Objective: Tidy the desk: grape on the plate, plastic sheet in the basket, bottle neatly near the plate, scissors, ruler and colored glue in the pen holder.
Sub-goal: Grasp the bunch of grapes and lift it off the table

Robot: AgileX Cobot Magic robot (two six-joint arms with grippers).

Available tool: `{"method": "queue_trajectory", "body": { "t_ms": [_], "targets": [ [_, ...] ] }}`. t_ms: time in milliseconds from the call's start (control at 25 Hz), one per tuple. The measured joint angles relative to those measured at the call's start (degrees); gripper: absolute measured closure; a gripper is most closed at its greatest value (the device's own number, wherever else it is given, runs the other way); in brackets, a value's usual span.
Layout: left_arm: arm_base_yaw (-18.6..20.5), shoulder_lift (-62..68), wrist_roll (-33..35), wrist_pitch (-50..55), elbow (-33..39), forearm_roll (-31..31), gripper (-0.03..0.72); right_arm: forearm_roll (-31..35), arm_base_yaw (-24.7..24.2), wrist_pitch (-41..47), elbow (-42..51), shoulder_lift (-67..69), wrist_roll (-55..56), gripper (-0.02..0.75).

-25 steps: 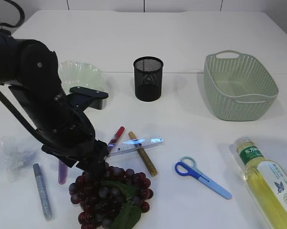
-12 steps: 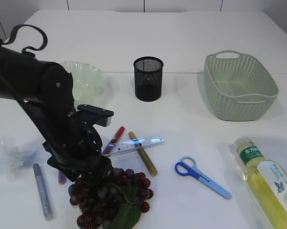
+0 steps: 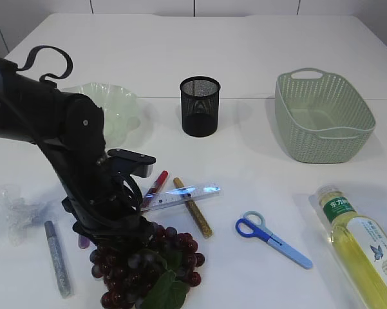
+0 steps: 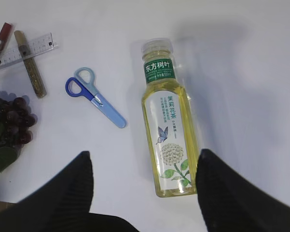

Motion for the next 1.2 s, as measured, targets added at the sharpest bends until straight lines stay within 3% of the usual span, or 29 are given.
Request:
{"method": "queue_trajectory", "body": {
  "t_ms": [200,360,720,1200],
  "targets": [
    [0.0,0.0,0.0,-0.1,-0.3,-0.2,0.428,0.0,0.0,-0.4,0.0,0.0,0.0,0.217],
    [0.0,0.0,0.0,-0.1,-0.3,-0.2,0.484,0.0,0.0,-0.5,0.0,0.0,0.0,0.216],
    [0.0,-1.3,0.0,4.2,-0.3,0.4,0.506,0.0,0.0,-0.5,0.0,0.0,0.0,0.217],
    [0.0,-18.4,0.0,8.8,-0.3,1.6,0.515,0.0,0.0,-0.5,0.0,0.0,0.0,0.217]
  ]
}}
